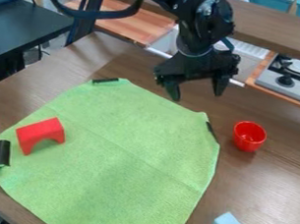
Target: Fold the cloth from top right to bottom left
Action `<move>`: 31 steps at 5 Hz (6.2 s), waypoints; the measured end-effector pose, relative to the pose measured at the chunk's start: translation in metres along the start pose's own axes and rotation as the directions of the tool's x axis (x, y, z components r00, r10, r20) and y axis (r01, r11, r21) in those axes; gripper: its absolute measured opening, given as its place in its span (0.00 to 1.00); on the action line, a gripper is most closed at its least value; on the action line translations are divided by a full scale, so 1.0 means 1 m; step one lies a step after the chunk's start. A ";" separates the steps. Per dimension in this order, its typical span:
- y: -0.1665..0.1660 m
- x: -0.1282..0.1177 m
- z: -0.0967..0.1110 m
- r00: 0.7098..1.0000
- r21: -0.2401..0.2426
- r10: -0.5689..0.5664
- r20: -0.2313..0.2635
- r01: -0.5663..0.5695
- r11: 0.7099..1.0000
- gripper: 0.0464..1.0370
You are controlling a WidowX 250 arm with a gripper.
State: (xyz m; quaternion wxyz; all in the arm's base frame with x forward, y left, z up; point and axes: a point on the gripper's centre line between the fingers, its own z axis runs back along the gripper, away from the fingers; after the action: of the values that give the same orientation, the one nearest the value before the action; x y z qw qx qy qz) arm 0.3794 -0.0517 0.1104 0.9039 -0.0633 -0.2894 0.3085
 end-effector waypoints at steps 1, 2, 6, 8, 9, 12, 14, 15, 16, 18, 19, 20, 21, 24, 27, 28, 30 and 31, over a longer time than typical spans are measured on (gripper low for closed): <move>0.004 -0.006 -0.009 1.000 0.026 -0.004 -0.021 0.005 1.000 0.96; 0.002 -0.015 -0.027 1.000 0.089 -0.012 -0.017 0.013 0.996 0.96; -0.009 -0.005 -0.083 0.995 0.218 0.078 -0.055 -0.064 0.974 0.96; -0.004 -0.010 -0.096 0.998 0.236 0.051 -0.047 -0.039 0.971 0.96; -0.003 -0.021 -0.106 0.996 0.250 0.039 -0.074 -0.019 0.968 0.96; -0.012 -0.029 -0.113 0.995 0.242 0.053 -0.080 -0.032 0.970 0.64; -0.009 -0.035 -0.112 0.995 0.219 0.050 -0.088 -0.030 0.975 0.13; -0.002 -0.035 -0.098 0.991 0.176 0.057 -0.120 -0.035 0.984 0.03; 0.004 -0.024 -0.071 0.987 0.093 0.073 -0.142 -0.061 0.994 0.01; 0.048 -0.012 -0.031 0.975 -0.016 0.095 -0.203 -0.100 0.995 0.01; 0.073 -0.019 -0.028 0.975 -0.027 0.048 -0.217 -0.055 0.998 0.01; 0.113 -0.011 -0.016 0.977 -0.025 0.053 -0.207 -0.059 0.998 0.01; 0.137 -0.003 -0.003 0.974 -0.063 0.052 -0.222 -0.068 0.996 0.01; 0.196 0.005 0.018 0.963 -0.012 0.149 -0.223 -0.155 0.988 0.01; 0.233 0.007 0.031 0.950 0.157 0.247 -0.191 -0.219 0.963 0.01; 0.238 0.006 0.033 0.937 0.202 0.297 -0.186 -0.259 0.945 0.01; 0.257 0.013 0.039 0.930 0.332 0.360 -0.074 -0.318 0.888 0.16; 0.253 0.019 0.043 0.943 0.402 0.323 -0.074 -0.268 0.875 0.42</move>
State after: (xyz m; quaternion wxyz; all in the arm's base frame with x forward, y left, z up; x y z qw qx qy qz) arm 0.2357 0.1597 0.0808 0.8585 0.0512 -0.1460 0.4890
